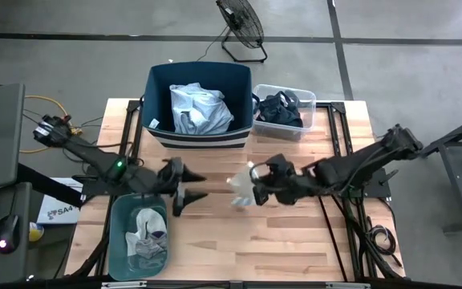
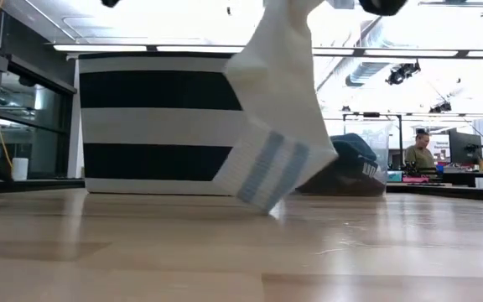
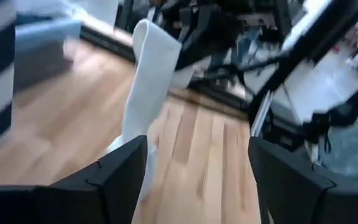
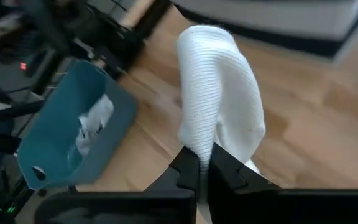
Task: Pick & Place Cloths
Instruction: Put the white sock into the light blue bin
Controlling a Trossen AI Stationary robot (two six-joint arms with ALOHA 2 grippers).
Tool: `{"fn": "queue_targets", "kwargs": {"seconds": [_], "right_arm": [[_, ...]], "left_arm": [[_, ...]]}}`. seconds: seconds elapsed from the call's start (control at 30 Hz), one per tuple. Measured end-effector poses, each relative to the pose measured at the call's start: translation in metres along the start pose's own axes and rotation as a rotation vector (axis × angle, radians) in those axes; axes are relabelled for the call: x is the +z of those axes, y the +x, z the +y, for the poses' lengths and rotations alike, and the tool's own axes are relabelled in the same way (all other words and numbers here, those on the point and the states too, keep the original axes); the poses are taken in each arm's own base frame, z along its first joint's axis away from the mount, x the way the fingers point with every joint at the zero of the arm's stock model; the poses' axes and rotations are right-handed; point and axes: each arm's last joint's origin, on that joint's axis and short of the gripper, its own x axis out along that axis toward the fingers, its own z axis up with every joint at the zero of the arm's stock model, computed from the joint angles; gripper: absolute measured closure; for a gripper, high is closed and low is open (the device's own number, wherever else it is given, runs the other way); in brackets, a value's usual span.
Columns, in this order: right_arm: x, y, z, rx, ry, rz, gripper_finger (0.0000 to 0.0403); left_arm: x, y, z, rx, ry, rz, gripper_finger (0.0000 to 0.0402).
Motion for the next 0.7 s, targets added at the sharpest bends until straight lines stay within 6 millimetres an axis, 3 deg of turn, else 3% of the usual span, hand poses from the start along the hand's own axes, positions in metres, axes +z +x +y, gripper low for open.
{"fn": "queue_targets", "kwargs": {"seconds": [0.23, 0.47, 0.7], "right_arm": [[0.047, -0.009, 0.004, 0.16, -0.115, -0.132, 0.0399], [0.087, -0.021, 0.011, 0.382, -0.211, -0.264, 0.0399], [0.107, -0.022, 0.01, 0.567, -0.259, -0.229, 0.0399]], "left_arm": [[0.023, 0.02, 0.013, 0.011, -0.009, -0.159, 0.0128], [0.031, 0.037, 0.024, 0.046, -0.047, -0.233, 0.0128], [0.033, 0.05, 0.022, 0.041, -0.083, -0.322, 0.0128]]}}
